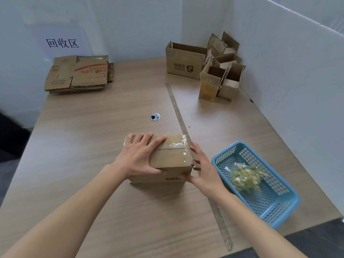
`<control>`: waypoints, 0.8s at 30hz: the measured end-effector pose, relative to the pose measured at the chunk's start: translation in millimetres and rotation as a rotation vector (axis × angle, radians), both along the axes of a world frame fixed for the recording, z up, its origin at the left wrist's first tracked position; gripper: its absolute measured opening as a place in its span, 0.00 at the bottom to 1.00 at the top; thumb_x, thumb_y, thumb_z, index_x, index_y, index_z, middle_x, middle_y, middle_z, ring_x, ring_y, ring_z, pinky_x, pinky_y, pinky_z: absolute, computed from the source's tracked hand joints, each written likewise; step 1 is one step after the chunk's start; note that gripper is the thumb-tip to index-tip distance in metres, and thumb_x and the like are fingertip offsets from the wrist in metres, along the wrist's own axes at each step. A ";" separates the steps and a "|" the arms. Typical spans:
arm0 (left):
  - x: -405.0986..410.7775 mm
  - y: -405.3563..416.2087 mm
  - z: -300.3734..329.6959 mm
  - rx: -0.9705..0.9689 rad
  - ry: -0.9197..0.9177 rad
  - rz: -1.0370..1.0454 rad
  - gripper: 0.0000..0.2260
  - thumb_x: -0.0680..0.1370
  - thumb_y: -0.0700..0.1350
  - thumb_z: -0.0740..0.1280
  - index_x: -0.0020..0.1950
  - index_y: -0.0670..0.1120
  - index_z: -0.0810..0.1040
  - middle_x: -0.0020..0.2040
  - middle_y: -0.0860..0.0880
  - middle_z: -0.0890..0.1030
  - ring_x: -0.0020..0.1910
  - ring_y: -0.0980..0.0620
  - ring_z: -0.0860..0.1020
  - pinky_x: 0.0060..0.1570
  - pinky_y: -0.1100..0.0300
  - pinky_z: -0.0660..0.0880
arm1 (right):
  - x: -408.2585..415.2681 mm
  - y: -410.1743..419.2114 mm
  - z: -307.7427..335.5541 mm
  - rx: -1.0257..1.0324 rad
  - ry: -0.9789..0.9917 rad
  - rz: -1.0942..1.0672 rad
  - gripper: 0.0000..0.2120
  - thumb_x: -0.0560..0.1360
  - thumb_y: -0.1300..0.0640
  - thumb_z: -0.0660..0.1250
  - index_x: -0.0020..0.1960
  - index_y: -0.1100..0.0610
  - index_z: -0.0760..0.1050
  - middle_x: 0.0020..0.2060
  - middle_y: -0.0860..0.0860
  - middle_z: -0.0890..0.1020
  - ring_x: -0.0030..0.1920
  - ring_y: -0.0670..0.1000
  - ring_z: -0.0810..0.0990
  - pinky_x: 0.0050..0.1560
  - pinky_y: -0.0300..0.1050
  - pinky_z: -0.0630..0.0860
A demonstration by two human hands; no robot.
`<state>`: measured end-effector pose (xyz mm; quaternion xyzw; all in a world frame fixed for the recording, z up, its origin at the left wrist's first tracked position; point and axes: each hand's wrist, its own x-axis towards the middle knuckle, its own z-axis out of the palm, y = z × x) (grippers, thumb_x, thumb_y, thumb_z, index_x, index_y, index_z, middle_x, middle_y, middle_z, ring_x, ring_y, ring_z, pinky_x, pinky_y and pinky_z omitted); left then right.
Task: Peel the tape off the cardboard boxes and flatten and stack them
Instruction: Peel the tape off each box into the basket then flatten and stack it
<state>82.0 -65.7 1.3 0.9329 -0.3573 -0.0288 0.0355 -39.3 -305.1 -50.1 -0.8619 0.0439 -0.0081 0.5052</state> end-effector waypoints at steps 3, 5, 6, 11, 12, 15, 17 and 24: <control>3.0 -1.2 4.5 0.013 0.002 -0.019 0.52 0.61 0.82 0.61 0.80 0.62 0.55 0.67 0.52 0.69 0.66 0.48 0.68 0.67 0.47 0.60 | -3.4 -2.8 -10.4 0.068 0.067 0.022 0.42 0.70 0.38 0.76 0.76 0.28 0.56 0.67 0.31 0.74 0.65 0.35 0.75 0.64 0.51 0.78; 5.8 -2.4 7.9 0.022 0.034 -0.024 0.51 0.60 0.82 0.61 0.79 0.62 0.55 0.65 0.54 0.69 0.64 0.50 0.68 0.65 0.48 0.61 | -6.2 -0.8 -13.4 0.130 0.085 0.024 0.39 0.71 0.34 0.73 0.76 0.29 0.58 0.66 0.33 0.77 0.63 0.36 0.78 0.59 0.46 0.81; 6.5 -2.4 8.7 0.017 0.069 -0.015 0.51 0.60 0.82 0.61 0.79 0.63 0.56 0.64 0.56 0.70 0.63 0.51 0.68 0.64 0.49 0.62 | -7.6 -0.6 -13.2 0.137 0.086 0.018 0.38 0.71 0.32 0.72 0.76 0.29 0.58 0.65 0.33 0.77 0.61 0.36 0.78 0.55 0.41 0.81; 5.4 -13.3 6.7 0.025 0.224 0.032 0.49 0.59 0.84 0.59 0.76 0.65 0.56 0.60 0.57 0.70 0.63 0.53 0.68 0.61 0.50 0.65 | -14.6 -7.9 -12.9 0.137 0.126 -0.001 0.26 0.72 0.33 0.69 0.69 0.33 0.70 0.58 0.33 0.82 0.56 0.35 0.81 0.51 0.38 0.80; 4.4 -18.2 5.2 0.038 0.240 0.032 0.49 0.59 0.84 0.59 0.76 0.65 0.56 0.60 0.56 0.70 0.63 0.52 0.68 0.61 0.49 0.65 | -17.7 -10.5 -13.9 0.136 0.131 -0.016 0.25 0.72 0.33 0.69 0.68 0.32 0.71 0.56 0.33 0.82 0.55 0.35 0.81 0.50 0.35 0.80; -3.7 -26.5 -8.6 0.086 0.338 0.049 0.49 0.61 0.83 0.60 0.77 0.63 0.56 0.62 0.54 0.70 0.65 0.50 0.69 0.62 0.49 0.67 | -26.1 -20.6 -18.2 0.104 0.146 -0.060 0.25 0.70 0.33 0.72 0.66 0.33 0.74 0.56 0.32 0.81 0.57 0.34 0.79 0.51 0.32 0.79; -12.0 -24.6 -21.7 0.068 0.359 0.065 0.48 0.63 0.82 0.60 0.78 0.63 0.56 0.63 0.55 0.70 0.66 0.51 0.68 0.64 0.49 0.67 | -28.7 -25.9 -21.6 0.073 0.143 -0.071 0.28 0.70 0.36 0.74 0.68 0.41 0.75 0.57 0.34 0.81 0.60 0.35 0.78 0.54 0.37 0.81; -19.6 -27.2 -31.7 0.030 0.331 0.059 0.50 0.64 0.83 0.55 0.80 0.60 0.52 0.71 0.55 0.67 0.71 0.50 0.67 0.73 0.48 0.61 | -30.3 -18.3 -22.1 0.083 0.017 -0.175 0.25 0.73 0.50 0.78 0.68 0.49 0.78 0.56 0.35 0.81 0.57 0.38 0.79 0.50 0.32 0.79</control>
